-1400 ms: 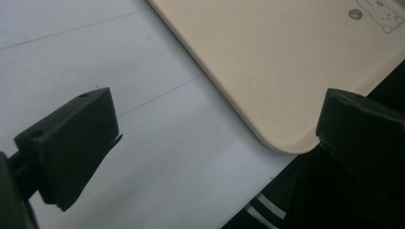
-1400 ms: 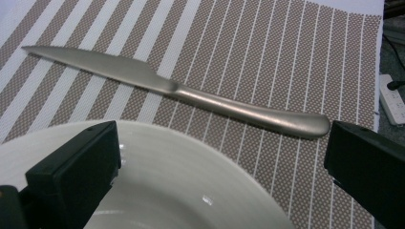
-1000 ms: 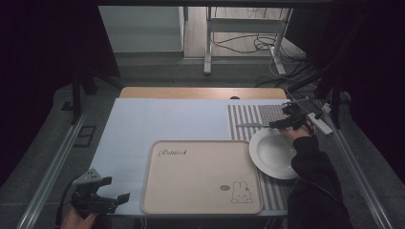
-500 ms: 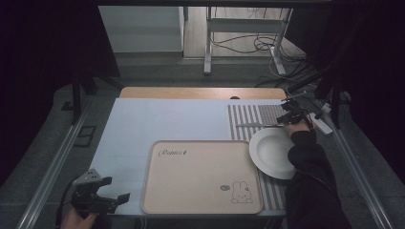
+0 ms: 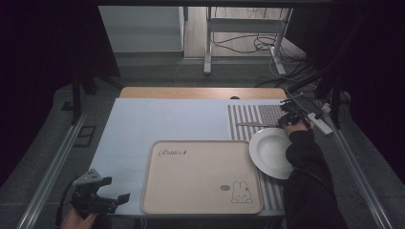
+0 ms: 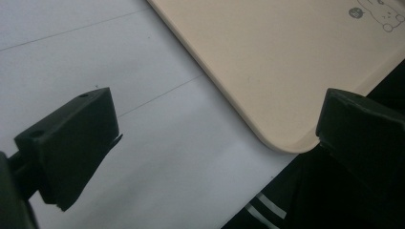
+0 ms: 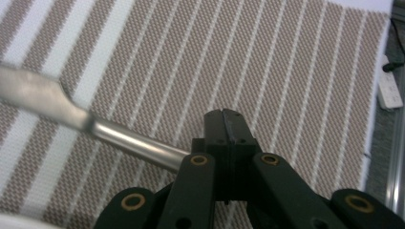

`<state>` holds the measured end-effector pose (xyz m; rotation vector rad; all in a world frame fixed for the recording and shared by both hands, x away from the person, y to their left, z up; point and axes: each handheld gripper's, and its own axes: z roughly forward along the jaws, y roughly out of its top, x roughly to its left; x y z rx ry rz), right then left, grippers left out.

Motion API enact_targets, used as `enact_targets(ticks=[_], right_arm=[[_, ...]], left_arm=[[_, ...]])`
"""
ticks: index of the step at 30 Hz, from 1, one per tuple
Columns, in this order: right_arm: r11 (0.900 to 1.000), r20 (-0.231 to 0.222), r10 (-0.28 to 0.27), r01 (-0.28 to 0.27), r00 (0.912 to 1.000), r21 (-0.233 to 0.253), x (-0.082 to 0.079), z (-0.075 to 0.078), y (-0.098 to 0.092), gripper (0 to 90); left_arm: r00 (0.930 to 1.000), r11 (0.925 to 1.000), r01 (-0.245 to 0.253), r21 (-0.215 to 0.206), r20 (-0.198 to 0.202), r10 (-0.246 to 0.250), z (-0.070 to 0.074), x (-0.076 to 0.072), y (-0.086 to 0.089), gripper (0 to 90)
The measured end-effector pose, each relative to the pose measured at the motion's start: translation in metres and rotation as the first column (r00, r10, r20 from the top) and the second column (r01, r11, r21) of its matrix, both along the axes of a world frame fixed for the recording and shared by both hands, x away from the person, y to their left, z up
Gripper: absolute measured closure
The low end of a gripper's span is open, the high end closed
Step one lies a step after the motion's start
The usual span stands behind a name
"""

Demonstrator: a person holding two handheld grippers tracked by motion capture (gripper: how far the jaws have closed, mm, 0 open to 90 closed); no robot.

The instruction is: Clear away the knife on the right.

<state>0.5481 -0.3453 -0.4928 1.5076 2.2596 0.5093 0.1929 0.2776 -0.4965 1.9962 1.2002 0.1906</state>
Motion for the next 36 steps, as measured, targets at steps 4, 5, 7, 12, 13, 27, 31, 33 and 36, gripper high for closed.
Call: enact_targets(ticks=[4, 5, 7, 12, 13, 27, 31, 33, 36], right_arm=[[1.0, -0.028, -0.002, 0.001, 0.9996, -0.006, -0.007, 0.002, -0.009, 90.0], [1.0, -0.038, 0.001, -0.001, 0.9993, -0.006, -0.009, 0.003, -0.011, 90.0], [1.0, -0.051, 0.003, -0.004, 0.9987, -0.009, -0.014, 0.003, -0.015, 90.0], [1.0, -0.091, 0.023, -0.022, 0.9956, 0.018, -0.027, 0.005, -0.022, 90.0], [1.0, -0.091, 0.023, -0.022, 0.9956, 0.018, -0.027, 0.005, -0.022, 90.0], [0.998, -0.069, 0.0, 0.004, 0.9976, 0.062, -0.016, 0.017, -0.02, 44.9], [0.996, -0.066, -0.003, 0.009, 0.9978, 0.083, -0.008, 0.016, -0.008, 28.8], [0.997, -0.066, -0.003, 0.008, 0.9978, 0.074, -0.004, 0.014, -0.001, 21.8], [0.998, -0.068, 0.006, -0.002, 0.9977, 0.059, 0.001, 0.012, 0.009, 13.7]], left_arm=[[1.0, 1.0, 0.0, 0.003, -0.001, 0.0, 0.0, 0.0, -0.001, 0.8], [1.0, 1.0, 0.0, 0.004, -0.002, 0.0, 0.0, 0.0, -0.001, 0.8], [1.0, 1.0, -0.001, 0.005, -0.003, 0.001, 0.0, 0.0, -0.001, 0.8], [1.0, 1.0, -0.001, 0.007, -0.006, 0.001, 0.0, 0.001, -0.001, 0.8], [1.0, 1.0, -0.001, 0.007, -0.006, 0.001, 0.0, 0.001, -0.001, 0.8], [1.0, 1.0, -0.002, 0.005, -0.008, 0.002, 0.0, 0.001, -0.001, 0.9], [1.0, 1.0, 0.0, 0.006, -0.007, 0.0, 0.0, 0.001, -0.001, 0.9], [1.0, 1.0, 0.0, 0.006, -0.007, 0.0, 0.0, 0.001, -0.001, 0.9], [1.0, 1.0, 0.0, 0.006, -0.006, 0.0, 0.0, 0.001, -0.001, 0.9]])
